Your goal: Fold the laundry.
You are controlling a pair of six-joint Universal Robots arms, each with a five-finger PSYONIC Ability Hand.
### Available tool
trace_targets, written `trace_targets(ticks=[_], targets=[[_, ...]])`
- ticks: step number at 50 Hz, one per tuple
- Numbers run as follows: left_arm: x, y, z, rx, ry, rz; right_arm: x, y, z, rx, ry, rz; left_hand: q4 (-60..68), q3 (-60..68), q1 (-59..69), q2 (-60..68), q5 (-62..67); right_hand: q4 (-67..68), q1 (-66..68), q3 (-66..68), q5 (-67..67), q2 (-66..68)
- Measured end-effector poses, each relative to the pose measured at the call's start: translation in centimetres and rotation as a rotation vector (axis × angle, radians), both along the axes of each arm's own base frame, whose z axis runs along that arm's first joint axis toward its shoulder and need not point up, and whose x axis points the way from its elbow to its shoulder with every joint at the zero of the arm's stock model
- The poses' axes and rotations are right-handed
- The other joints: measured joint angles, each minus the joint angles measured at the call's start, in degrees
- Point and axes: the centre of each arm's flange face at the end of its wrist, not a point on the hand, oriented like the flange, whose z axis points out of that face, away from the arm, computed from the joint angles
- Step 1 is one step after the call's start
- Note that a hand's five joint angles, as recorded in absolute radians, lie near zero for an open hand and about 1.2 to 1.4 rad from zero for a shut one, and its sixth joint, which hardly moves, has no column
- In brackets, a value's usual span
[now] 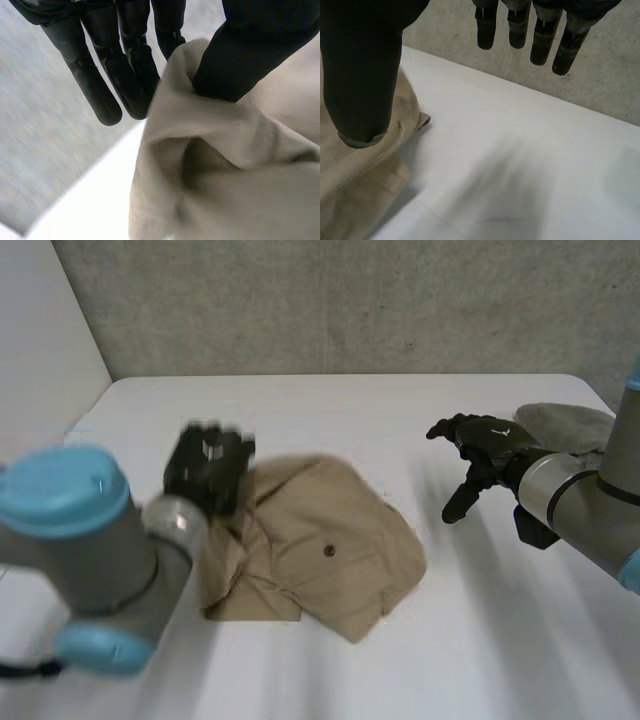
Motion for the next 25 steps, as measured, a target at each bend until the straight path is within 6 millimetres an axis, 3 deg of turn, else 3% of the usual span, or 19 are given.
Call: trace_targets(ticks=[3,7,10,12,13,16,17,19,20,22,25], targets=[[1.1,2.0,-1.6,0.064,-0.038,0.002,0.1,-0.1,0.0,-0.012,0.047,0.018,0.0,0.0,0.0,0.0,0.0,0.0,0.0,0.0,0.0,0.0],[1.9,3.9,-1.7,0.092,-0.057,0.007,0.2,-0.2,0.1,-0.038,0.121,0.047,0.0,0.0,0.0,0.0,0.0,0.0,0.0,0.0,0.0,0.0],[2.4,5.3,-0.2,0.081,-0.052,0.007,0.1,-0.2,0.4,-0.060,0.182,0.069,-0.8,-0.7,0.0,-0.8,-0.1,0.0,0.0,0.0,0.0,0.0],[2.4,5.3,-0.2,0.081,-0.052,0.007,0.1,-0.2,0.4,-0.060,0.182,0.069,-0.8,-0.7,0.0,-0.8,-0.1,0.0,0.0,0.0,0.0,0.0],[2.8,6.3,1.6,0.060,-0.046,0.003,0.0,-0.1,0.5,-0.056,0.201,0.074,-5.6,-5.1,-1.5,-5.3,-2.5,0.0,0.0,0.0,0.0,0.0],[3.0,6.8,2.8,0.055,-0.054,-0.002,-0.1,0.0,0.4,-0.038,0.193,0.069,-9.0,-9.1,-5.3,-9.4,-5.9,0.0,0.0,0.0,0.0,0.0],[3.2,7.1,3.4,0.057,-0.067,-0.007,-0.1,0.3,0.2,-0.013,0.175,0.062,-25.2,-24.4,-23.7,-25.4,-22.5,0.0,0.0,0.0,0.0,0.0],[3.2,7.2,4.1,0.060,-0.090,-0.013,-0.2,0.6,-0.1,0.025,0.151,0.052,-41.0,-39.9,-40.1,-41.7,-38.4,0.0,0.0,0.0,0.0,0.0],[3.2,7.2,4.3,0.060,-0.099,-0.015,-0.2,0.7,-0.2,0.036,0.144,0.050,-41.0,-39.9,-40.1,-41.7,-38.4,0.0,0.0,0.0,0.0,0.0],[3.1,7.0,5.0,0.056,-0.127,-0.021,-0.2,1.2,-0.8,0.100,0.107,0.037,-54.9,-54.1,-52.8,-54.6,-52.7,0.0,0.0,0.0,0.0,0.0],[2.6,6.2,5.9,0.035,-0.141,-0.026,-0.3,1.8,-1.4,0.159,0.075,0.025,-56.4,-55.4,-53.0,-56.1,-53.4,0.0,0.0,0.0,0.0,0.0]])
